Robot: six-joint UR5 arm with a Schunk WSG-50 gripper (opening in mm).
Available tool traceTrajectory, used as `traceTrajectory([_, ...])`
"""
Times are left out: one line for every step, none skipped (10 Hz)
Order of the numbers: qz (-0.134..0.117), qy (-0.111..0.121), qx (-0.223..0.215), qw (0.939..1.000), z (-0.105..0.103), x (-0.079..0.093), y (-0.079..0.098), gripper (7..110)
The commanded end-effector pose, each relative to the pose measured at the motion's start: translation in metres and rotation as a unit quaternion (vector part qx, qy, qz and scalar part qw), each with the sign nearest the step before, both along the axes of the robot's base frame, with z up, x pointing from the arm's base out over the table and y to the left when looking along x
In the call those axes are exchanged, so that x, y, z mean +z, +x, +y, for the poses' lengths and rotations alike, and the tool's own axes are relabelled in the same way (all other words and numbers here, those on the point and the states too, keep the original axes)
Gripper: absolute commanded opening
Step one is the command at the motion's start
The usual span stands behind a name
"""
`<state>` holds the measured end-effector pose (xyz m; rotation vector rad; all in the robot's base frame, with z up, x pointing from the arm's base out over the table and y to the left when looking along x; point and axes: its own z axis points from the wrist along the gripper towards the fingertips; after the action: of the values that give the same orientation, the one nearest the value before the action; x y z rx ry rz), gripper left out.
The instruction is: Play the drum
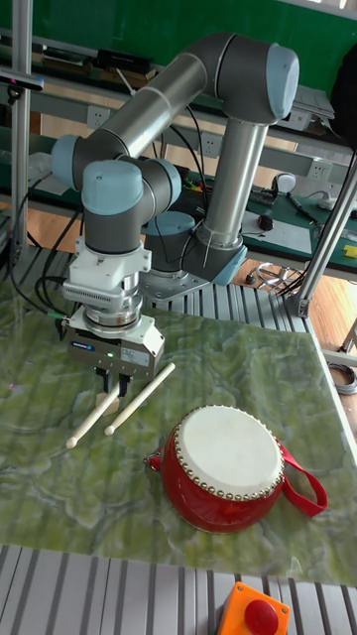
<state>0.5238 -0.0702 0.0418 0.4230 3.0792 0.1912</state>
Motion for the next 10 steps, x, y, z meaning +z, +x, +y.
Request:
traceTrajectory([-0.005, -0.019, 0.015, 0.9997, -0.011, 0.001, 0.001, 66])
traceTrajectory([0.003, -0.030, 0.009, 0.9995, -0.018, -0.002, -0.004, 66])
traceTrajectory([0.006, -0.027, 0.008, 0.9996, -0.020, -0.004, -0.007, 66])
traceTrajectory([0.009, -0.025, -0.005, 0.9996, -0.023, -0.006, -0.010, 66])
traceTrajectory([0.021, -0.021, -0.022, 0.9993, -0.022, -0.004, -0.015, 66])
traceTrajectory([0.024, -0.014, -0.032, 0.9991, -0.019, -0.002, -0.016, 66])
traceTrajectory([0.025, -0.017, -0.043, 0.9986, -0.021, -0.001, -0.014, 44])
traceTrajectory([0.020, -0.015, -0.059, 0.9979, -0.022, -0.002, -0.010, 44])
traceTrajectory([0.014, -0.023, -0.066, 0.9974, -0.028, -0.003, -0.006, 44])
traceTrajectory([0.011, -0.025, -0.068, 0.9973, -0.029, -0.004, -0.004, 44])
